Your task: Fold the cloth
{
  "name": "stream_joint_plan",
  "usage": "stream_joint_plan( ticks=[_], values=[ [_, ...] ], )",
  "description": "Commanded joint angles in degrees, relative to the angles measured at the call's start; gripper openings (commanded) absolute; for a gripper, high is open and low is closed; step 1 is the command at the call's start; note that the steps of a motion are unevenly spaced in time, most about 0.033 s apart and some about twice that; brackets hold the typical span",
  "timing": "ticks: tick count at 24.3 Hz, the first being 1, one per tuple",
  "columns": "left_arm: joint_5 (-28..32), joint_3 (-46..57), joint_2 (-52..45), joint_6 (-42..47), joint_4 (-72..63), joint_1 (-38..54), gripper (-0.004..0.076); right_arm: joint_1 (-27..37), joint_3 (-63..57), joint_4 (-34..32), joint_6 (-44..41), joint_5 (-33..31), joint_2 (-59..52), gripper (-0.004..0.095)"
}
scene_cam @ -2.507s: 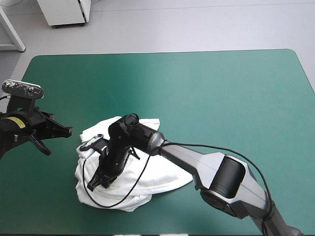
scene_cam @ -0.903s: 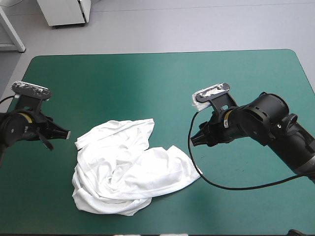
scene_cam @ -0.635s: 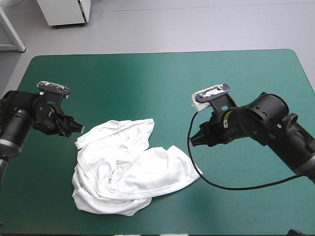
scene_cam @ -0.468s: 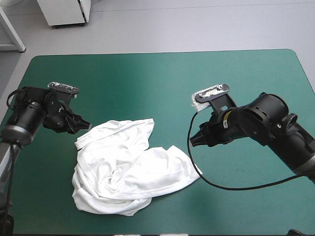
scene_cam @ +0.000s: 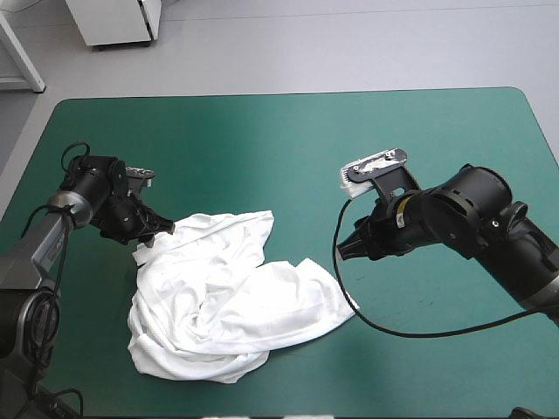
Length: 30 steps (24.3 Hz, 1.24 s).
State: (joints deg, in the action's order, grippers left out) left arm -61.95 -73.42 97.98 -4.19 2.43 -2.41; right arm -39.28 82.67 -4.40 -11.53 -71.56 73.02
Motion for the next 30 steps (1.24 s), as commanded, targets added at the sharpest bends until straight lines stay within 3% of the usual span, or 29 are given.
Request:
stream_joint_plan(
  ticks=[1,15,17,19,20,25,30],
  values=[
    [0.98,-1.24,-1.63,-1.50,-5.36,2.96,0.0342,0.30,1.22,-1.15,0.11,1.82,-1.63,0.0389],
    [2.68,4.67,1.71,-3.81,-8.67,3.52,0.0318,0.30,1.22,-3.79,-2.13,1.82,-1.63,0.0389],
    [3.98,5.84,1.71,-3.81,-8.70,3.52,0.0265,0.30,1.22,-4.05,-2.13,1.82,-1.63,0.0389],
    [5.42,6.88,1.71,-3.81,-8.43,3.52,0.0048,0.30,1.22,-4.20,-2.13,1.82,-1.52,0.0389],
    [6.27,6.88,1.71,-4.22,-8.43,3.52,-0.0001,0.30,1.22,-4.20,-2.13,1.82,-0.95,0.0389],
    [6.77,6.88,1.71,-4.22,-8.43,3.52,-0.0009,0.30,-6.59,-0.21,0.04,1.82,0.35,0.0392],
    [6.90,6.88,1.71,-4.22,-8.78,3.52,-0.0009,0.30,-17.02,6.09,2.60,9.04,3.44,0.0475]
  ],
)
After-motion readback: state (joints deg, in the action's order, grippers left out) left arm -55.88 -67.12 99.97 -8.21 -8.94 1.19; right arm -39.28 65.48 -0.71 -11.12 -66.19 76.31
